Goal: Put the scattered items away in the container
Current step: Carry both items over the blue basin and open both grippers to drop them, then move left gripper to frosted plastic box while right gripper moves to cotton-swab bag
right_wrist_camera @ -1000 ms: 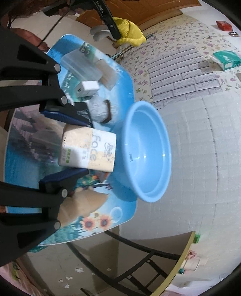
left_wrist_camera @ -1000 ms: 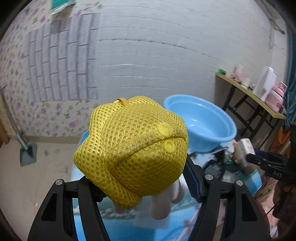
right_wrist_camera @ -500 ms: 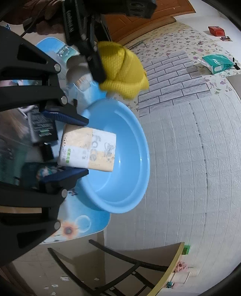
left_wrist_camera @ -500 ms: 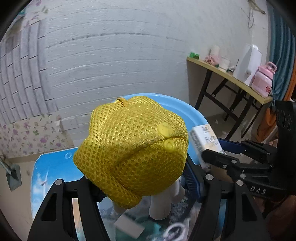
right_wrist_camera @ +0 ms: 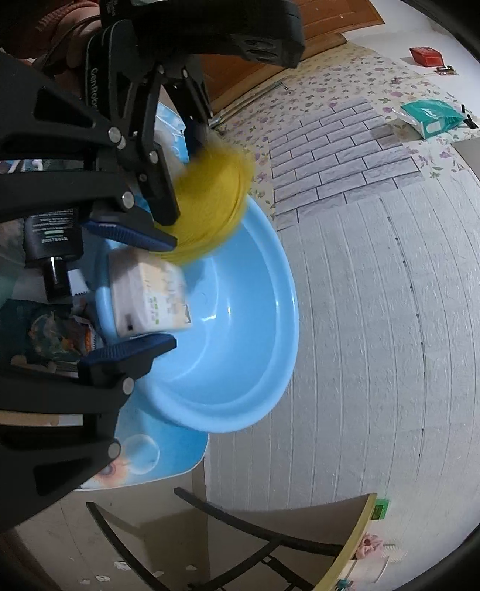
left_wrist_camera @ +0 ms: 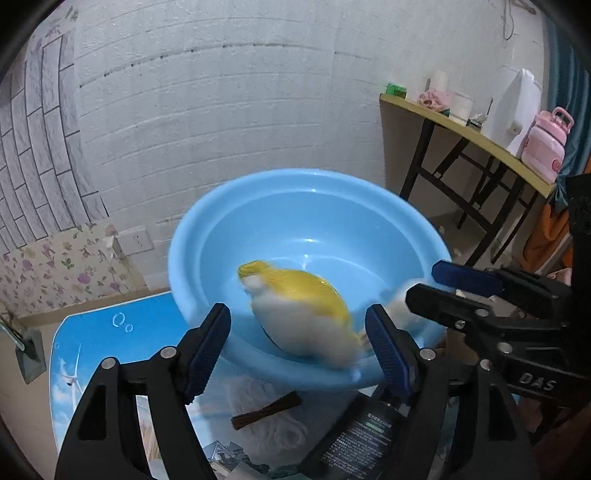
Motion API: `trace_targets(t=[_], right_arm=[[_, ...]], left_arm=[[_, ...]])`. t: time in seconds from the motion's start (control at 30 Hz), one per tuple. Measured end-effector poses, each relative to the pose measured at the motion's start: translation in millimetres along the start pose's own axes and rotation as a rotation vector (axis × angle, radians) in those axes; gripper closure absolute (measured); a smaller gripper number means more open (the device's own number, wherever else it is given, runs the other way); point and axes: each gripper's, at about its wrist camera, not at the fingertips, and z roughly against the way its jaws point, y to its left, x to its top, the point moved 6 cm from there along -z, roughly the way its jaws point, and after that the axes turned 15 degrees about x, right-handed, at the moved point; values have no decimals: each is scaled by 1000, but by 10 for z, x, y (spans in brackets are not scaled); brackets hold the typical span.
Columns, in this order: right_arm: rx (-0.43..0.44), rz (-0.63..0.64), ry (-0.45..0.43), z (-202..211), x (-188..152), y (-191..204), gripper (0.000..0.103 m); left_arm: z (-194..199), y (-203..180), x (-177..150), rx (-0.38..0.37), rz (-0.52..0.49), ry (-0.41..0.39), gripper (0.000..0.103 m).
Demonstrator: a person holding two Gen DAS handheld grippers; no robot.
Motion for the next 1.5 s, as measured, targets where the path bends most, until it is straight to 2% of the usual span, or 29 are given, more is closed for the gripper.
trace_targets(t=[0.17,0.37,0.43,0.5,0.57,0.67,0.77,0.87,1.0,1.13,1.3,1.4,1.5], right_arm=[[-30,-13,27,-78,-12,55,57],[-69,10,38,-157,4,231,57],[-101,-2,4,-116,6,266,57],[-146,-12,-68,24,13,297,57],[-184,-4,-66,98,-13,351,57],[-190,-34,-36,155,-77,402,57],[-180,-78,-33,264,-158,411,57],[-188,-71,-64,394,-259,459,57],[-173,-60,-32,505,-509,521,57],[-139,-17,-5,603,-679,656,57],[-67,58,52,565,-910,858,57],[-58,103,96,461,-1050,957,57],[-31,79,127,369,-1146,951,57]], left_arm=[[140,135,-50,-23,29,-23,27],[316,470,-187,-40,52,-44,24],[376,606,-211,-35,65,-41,16],[481,723,-216,-31,64,-47,14],[580,786,-229,-8,39,-55,13],[807,825,-297,51,-25,-99,8],[1013,806,-404,72,-25,-160,6],[1118,766,-561,78,-7,-186,5],[1093,727,-896,91,44,-134,5],[1030,837,-1170,153,103,-83,5],[963,1055,-1350,178,153,-42,5],[897,1144,-1434,185,163,-8,5],[869,1157,-1526,178,146,5,5]])
